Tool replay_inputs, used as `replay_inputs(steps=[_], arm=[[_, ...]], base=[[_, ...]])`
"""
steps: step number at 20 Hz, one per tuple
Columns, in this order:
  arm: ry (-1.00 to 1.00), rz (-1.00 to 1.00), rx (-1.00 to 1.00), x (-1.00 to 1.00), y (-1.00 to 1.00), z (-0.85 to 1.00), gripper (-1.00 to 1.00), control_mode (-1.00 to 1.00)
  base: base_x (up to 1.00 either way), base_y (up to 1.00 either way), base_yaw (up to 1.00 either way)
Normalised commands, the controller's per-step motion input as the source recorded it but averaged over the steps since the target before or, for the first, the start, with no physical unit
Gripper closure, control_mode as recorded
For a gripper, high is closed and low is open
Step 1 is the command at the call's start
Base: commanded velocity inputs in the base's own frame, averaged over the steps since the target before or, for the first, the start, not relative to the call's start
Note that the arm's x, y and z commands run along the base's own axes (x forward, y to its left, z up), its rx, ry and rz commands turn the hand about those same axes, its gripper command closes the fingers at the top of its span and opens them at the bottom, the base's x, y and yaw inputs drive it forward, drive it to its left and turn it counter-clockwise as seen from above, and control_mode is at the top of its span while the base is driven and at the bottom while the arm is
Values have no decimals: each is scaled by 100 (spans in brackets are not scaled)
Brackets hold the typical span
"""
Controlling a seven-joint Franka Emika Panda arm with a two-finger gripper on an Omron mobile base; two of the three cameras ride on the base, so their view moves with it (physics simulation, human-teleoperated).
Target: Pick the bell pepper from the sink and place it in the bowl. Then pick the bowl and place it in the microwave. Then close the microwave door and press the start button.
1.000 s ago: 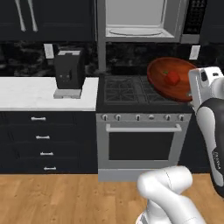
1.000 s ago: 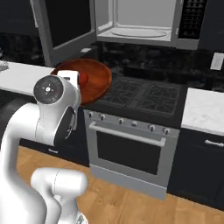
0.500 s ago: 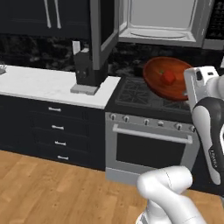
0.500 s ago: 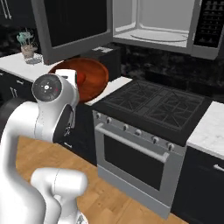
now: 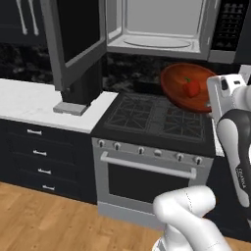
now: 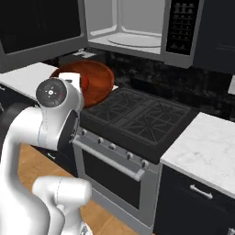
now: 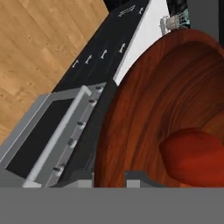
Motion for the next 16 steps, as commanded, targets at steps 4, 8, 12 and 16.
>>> replay_inputs(steps=[4, 8, 12, 16], arm=[[0, 0, 0, 0, 0, 0, 100, 100], [0, 0, 0, 0, 0, 0, 100, 100], [0, 0, 0, 0, 0, 0, 100, 100], [0, 0, 0, 0, 0, 0, 100, 100]], base=[[99, 10, 0], [91, 0, 0], [64, 0, 5], [18, 0, 23]])
